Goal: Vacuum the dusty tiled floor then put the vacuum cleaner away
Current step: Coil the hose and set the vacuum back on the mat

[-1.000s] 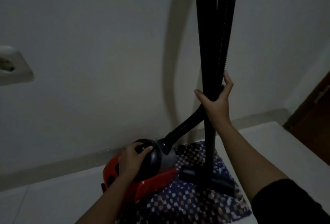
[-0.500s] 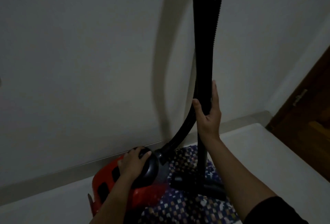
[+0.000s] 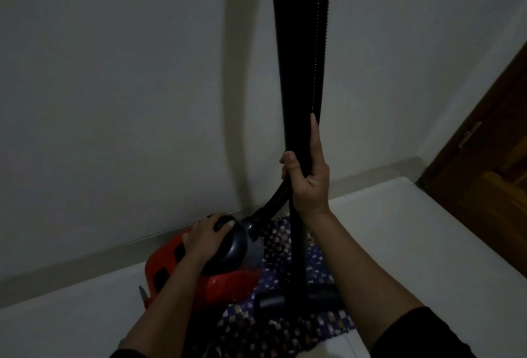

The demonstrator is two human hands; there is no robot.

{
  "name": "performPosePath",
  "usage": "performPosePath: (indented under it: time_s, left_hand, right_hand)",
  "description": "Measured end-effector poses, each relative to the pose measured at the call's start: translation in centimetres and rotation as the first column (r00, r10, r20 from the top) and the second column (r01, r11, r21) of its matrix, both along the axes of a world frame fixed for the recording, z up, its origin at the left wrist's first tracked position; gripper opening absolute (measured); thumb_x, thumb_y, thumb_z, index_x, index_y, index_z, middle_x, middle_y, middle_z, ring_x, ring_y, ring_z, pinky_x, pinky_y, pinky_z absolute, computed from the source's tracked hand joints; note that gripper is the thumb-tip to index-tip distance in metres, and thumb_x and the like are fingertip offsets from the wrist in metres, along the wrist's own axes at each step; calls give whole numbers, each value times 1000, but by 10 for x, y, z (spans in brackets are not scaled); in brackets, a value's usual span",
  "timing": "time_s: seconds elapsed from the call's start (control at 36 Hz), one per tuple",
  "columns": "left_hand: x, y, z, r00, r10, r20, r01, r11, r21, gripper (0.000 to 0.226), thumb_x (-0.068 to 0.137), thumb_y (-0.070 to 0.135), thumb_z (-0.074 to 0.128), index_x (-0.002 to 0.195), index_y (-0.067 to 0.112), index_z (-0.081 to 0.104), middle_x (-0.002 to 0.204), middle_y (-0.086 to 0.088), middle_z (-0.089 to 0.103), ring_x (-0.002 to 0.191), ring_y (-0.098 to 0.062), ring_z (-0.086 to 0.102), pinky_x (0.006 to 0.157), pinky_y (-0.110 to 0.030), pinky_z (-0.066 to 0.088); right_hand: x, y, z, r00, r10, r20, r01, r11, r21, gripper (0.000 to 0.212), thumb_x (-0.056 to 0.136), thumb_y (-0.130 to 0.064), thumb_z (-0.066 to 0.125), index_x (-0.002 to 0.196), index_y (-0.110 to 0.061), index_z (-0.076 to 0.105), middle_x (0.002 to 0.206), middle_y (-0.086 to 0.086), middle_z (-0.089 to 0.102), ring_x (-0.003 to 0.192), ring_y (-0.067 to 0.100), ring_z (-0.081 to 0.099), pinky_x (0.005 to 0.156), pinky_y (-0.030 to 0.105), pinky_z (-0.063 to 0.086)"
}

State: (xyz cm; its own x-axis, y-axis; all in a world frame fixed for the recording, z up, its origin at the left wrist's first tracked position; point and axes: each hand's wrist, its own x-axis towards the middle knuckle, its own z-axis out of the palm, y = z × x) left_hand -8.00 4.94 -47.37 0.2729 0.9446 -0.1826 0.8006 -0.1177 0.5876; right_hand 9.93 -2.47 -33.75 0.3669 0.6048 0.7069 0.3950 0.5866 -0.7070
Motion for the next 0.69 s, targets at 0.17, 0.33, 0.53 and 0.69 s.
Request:
performPosePath:
  time_s: [0.17,0.33,0.53,0.69]
  left_hand:
    - [2,-5,3,999,29,21,-29,999,46,37,87,55,50,118,38,58,127,1,63,121,-25,53,100,-40,35]
    - [0,-10,6,1000,19,7,-20,997,77,37,87,51,51,120,35,58,127,1,62,120,-26,53,99,-42,37]
    - [-10,-17,19,997,-68,22,66,994,81,44,92,32,53,131,11,52,131,-15,54,122,-29,49,103,-36,39]
    - [-11,-31,42,991,-115,-70,124,982,141,64,93,46,45,145,10,31,154,-12,29,141,-25,28,115,-34,22]
  right_hand:
    - [2,2,1,999,-15,-44,14,999,-36,57,92,-38,53,140,-47,23,124,26,52,80,10,53,59,15,47]
    - [-4,-1,3,997,-71,21,72,996,-52,57,93,-54,50,140,-66,21,143,30,44,98,35,56,72,18,54]
    - [-8,-13,5,984,-171,48,178,963,-205,57,90,-61,49,138,-68,18,151,-21,37,126,29,52,99,52,49]
    - [-4,-31,10,990,-131,45,138,918,-372,57,93,-49,55,139,-56,22,145,-22,37,131,-2,40,107,25,36]
